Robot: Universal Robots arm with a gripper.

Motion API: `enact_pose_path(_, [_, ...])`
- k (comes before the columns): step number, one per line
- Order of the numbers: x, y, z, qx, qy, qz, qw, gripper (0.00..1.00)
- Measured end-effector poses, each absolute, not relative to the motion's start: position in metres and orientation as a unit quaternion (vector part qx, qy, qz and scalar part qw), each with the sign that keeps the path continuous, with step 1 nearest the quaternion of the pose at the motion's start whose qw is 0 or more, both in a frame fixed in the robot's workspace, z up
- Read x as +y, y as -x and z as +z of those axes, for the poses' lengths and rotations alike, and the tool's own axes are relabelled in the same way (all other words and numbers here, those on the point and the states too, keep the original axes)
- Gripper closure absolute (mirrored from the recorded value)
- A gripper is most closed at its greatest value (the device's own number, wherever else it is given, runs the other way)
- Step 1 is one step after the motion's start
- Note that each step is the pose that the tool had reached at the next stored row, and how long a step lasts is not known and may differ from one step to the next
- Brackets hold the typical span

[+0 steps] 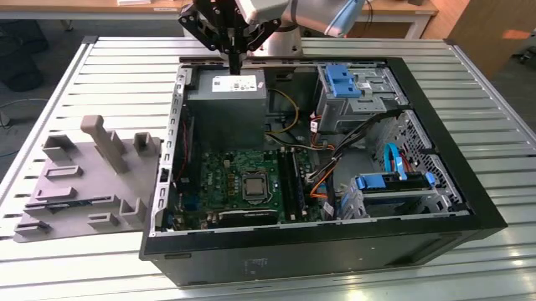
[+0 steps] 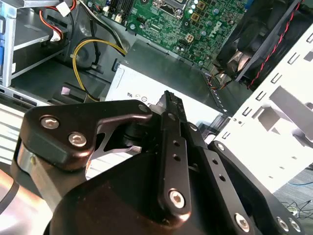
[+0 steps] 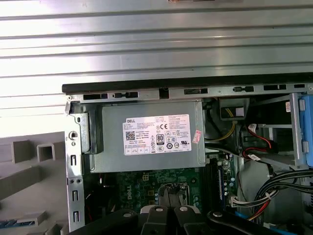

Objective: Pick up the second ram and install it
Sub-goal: 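Reach for the second ram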

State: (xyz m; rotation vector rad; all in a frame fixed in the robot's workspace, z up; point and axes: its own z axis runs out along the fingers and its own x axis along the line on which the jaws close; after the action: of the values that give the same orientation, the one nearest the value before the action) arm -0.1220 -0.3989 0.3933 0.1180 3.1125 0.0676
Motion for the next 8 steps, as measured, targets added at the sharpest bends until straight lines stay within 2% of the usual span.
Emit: enact_pose_path(8, [-0.399,0.1259,0.3933,0.999,-0.038,0.022,0.013,0.89])
